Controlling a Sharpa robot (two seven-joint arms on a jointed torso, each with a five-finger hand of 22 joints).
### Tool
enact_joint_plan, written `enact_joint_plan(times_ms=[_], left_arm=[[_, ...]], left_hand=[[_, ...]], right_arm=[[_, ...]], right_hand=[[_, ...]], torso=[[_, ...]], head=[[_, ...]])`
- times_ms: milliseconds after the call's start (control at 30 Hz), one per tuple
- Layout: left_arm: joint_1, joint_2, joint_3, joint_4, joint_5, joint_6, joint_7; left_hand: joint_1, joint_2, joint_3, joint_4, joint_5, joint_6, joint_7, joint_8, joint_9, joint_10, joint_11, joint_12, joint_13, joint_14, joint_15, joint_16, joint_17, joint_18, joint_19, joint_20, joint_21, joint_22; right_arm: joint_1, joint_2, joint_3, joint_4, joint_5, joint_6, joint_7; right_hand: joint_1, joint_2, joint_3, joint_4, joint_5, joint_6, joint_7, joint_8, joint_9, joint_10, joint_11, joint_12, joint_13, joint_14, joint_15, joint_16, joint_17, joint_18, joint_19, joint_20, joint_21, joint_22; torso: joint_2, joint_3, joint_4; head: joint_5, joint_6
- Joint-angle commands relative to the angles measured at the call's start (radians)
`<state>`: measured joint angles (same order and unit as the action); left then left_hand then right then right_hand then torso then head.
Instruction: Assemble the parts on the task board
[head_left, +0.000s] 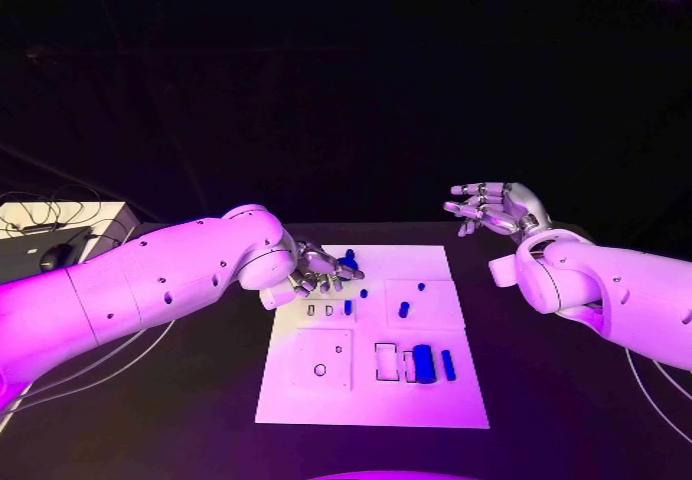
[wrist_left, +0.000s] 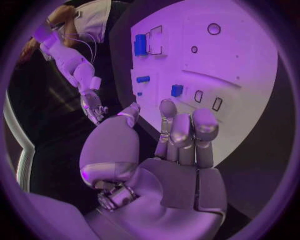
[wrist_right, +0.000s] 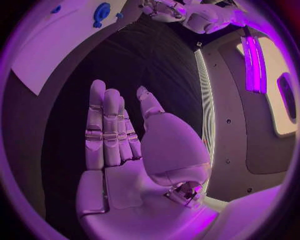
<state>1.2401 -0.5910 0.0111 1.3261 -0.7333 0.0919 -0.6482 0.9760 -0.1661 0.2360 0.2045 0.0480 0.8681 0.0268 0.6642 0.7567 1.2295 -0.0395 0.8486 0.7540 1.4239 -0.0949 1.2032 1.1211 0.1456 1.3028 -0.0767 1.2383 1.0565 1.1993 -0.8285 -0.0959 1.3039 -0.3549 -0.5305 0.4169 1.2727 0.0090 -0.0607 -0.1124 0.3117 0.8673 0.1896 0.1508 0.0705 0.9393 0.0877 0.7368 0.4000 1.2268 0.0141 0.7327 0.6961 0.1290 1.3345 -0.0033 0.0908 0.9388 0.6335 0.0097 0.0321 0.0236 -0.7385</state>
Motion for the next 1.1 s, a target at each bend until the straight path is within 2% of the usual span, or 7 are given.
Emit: enact_joint_plan(times_ms=[33, 200, 433, 633, 667, 833, 1100], left_arm=[[0.004, 0.011, -0.001, -0.008, -0.051, 0.044, -0.016], [0.005, 0.031, -0.007, -0.028, -0.077, 0.046, -0.018], [0.003, 0.059, -0.037, -0.05, -0.127, 0.041, -0.016], [0.002, 0.073, -0.05, -0.066, -0.153, 0.039, -0.016], [0.002, 0.074, -0.051, -0.068, -0.155, 0.04, -0.016], [-0.001, 0.081, -0.055, -0.078, -0.162, 0.047, -0.016], [-0.004, 0.089, -0.057, -0.089, -0.164, 0.06, -0.016]], left_hand=[[0.003, 0.01, -0.002, 0.006, 0.002, -0.003, 0.002, -0.011, 0.008, -0.002, -0.005, 0.004, 0.002, 0.002, 0.002, 0.004, -0.001, -0.018, 0.008, -0.001, 0.003, 0.004], [0.005, 0.01, 0.0, 0.005, 0.002, -0.005, 0.005, -0.021, 0.01, -0.003, -0.003, 0.002, 0.002, 0.002, 0.003, 0.004, -0.002, -0.018, 0.008, 0.0, 0.003, 0.007], [0.008, 0.005, 0.005, 0.014, 0.002, -0.005, 0.014, -0.068, 0.011, -0.01, 0.003, 0.001, 0.004, 0.0, 0.008, 0.001, -0.007, -0.017, 0.009, 0.003, -0.002, 0.017], [0.01, 0.007, 0.002, 0.013, 0.002, 0.009, 0.02, -0.109, -0.006, -0.01, 0.007, 0.001, 0.004, -0.001, 0.011, 0.0, -0.008, -0.016, 0.01, 0.006, -0.006, 0.022], [0.01, 0.007, 0.002, 0.013, 0.002, 0.009, 0.02, -0.109, -0.006, -0.01, 0.007, 0.001, 0.004, -0.001, 0.011, 0.0, -0.008, -0.016, 0.01, 0.006, -0.006, 0.022], [0.01, 0.009, 0.002, 0.011, 0.002, 0.016, 0.021, -0.128, -0.004, -0.011, 0.007, 0.001, 0.003, -0.001, 0.011, 0.001, -0.007, -0.015, 0.012, 0.007, -0.01, 0.029], [0.01, 0.011, 0.004, 0.008, 0.002, 0.019, 0.02, -0.133, -0.002, -0.012, 0.007, 0.002, 0.003, -0.001, 0.011, 0.001, -0.006, -0.015, 0.012, 0.007, -0.012, 0.032]], right_arm=[[0.003, 0.0, 0.001, -0.006, 0.05, 0.025, 0.035], [0.006, 0.0, 0.001, -0.01, 0.053, 0.029, 0.034], [0.009, 0.004, 0.001, -0.014, 0.054, 0.043, 0.039], [0.011, 0.011, 0.001, -0.022, 0.069, 0.059, 0.044], [0.011, 0.013, 0.001, -0.024, 0.071, 0.061, 0.044], [0.012, 0.017, 0.001, -0.03, 0.077, 0.069, 0.045], [0.013, 0.02, 0.001, -0.029, 0.08, 0.073, 0.045]], right_hand=[[0.006, 0.004, 0.0, -0.006, 0.005, -0.008, 0.002, 0.005, -0.001, -0.007, 0.0, 0.009, -0.012, -0.008, -0.002, 0.006, -0.004, -0.012, 0.008, 0.0, 0.002, -0.004], [0.007, 0.006, 0.002, -0.008, 0.014, -0.009, 0.002, 0.008, -0.001, -0.011, 0.0, 0.028, -0.041, -0.009, -0.002, 0.012, -0.015, -0.012, 0.006, 0.001, 0.008, -0.013], [0.008, 0.005, 0.002, -0.014, 0.015, -0.013, 0.005, 0.008, -0.001, -0.021, 0.004, 0.027, -0.078, -0.025, 0.003, 0.004, -0.031, -0.014, -0.012, 0.005, 0.008, -0.031], [0.008, 0.007, 0.006, -0.017, 0.008, -0.012, 0.005, 0.008, -0.001, -0.031, 0.022, -0.109, -0.185, -0.057, 0.024, -0.159, -0.119, -0.031, -0.114, 0.03, -0.027, -0.12], [0.017, 0.003, 0.008, -0.025, 0.008, -0.012, 0.002, 0.007, -0.001, 0.011, 0.023, -0.173, -0.249, -0.013, 0.023, -0.234, -0.156, -0.031, -0.126, 0.033, -0.015, -0.179], [0.008, 0.008, 0.008, -0.021, 0.007, -0.007, 0.013, -0.009, -0.001, 0.042, 0.044, -0.344, -0.338, -0.043, 0.058, -0.439, -0.285, -0.046, -0.204, 0.067, -0.021, -0.391], [0.015, 0.01, 0.004, -0.02, 0.007, 0.008, 0.017, -0.037, -0.001, 0.076, 0.05, -0.44, -0.337, -0.046, 0.068, -0.464, -0.421, -0.059, -0.189, 0.071, 0.001, -0.663]], torso=[[0.002, -0.0003, 0.0003], [0.002, -0.0016, 0.0006], [0.003, -0.0013, 0.0007], [0.002, -0.0011, 0.0019], [0.002, -0.0009, 0.002], [0.002, -0.0014, 0.0015], [0.003, -0.0013, 0.0015]], head=[[-0.003, -0.004], [-0.01, -0.01], [-0.011, -0.019], [-0.013, -0.023], [-0.013, -0.024], [-0.014, -0.025], [-0.015, -0.028]])
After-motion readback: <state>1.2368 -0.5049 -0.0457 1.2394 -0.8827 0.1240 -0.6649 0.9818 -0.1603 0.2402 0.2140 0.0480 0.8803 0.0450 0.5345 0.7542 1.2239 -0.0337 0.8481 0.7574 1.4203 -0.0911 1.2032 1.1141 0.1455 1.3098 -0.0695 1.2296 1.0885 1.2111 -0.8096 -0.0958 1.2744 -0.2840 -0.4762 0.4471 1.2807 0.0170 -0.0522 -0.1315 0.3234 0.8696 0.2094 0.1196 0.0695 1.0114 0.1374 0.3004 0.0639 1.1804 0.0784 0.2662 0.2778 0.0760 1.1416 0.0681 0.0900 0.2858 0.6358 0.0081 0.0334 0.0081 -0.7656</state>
